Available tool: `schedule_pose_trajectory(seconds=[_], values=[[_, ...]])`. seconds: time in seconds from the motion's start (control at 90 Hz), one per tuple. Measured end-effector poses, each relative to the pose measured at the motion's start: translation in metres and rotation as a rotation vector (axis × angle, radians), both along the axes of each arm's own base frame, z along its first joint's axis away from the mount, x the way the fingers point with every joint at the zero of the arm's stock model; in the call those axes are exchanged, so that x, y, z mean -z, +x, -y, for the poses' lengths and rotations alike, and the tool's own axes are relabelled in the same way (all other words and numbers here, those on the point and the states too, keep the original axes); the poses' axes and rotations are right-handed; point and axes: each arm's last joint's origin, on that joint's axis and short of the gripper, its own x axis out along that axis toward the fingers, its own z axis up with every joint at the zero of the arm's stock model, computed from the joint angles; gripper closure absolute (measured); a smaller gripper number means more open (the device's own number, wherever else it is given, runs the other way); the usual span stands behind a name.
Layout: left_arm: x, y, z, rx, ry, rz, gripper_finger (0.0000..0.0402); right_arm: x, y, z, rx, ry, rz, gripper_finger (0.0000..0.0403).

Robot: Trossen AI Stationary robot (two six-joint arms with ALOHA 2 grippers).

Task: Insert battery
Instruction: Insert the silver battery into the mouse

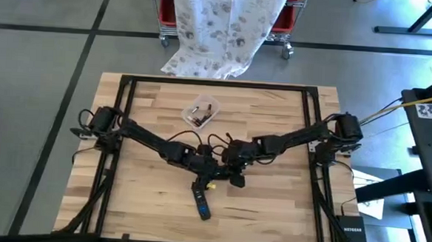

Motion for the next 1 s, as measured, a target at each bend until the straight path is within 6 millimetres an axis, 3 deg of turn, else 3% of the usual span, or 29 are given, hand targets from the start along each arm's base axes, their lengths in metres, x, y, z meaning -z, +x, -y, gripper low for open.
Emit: schedule_pose_trajectory(seconds=[0.7, 1.0], values=[[0.0, 0.0, -0.001, -0.035, -0.012, 0.003, 0.0125, 0.014, 0.009, 0.0, 0.016, -0.03, 0.034, 0.0403], [0.01, 0.004, 0.0, -0.069, -0.036, 0.002, 0.0125, 0.022, 0.011, -0.001, 0.012, -0.029, 0.022, 0.0403]])
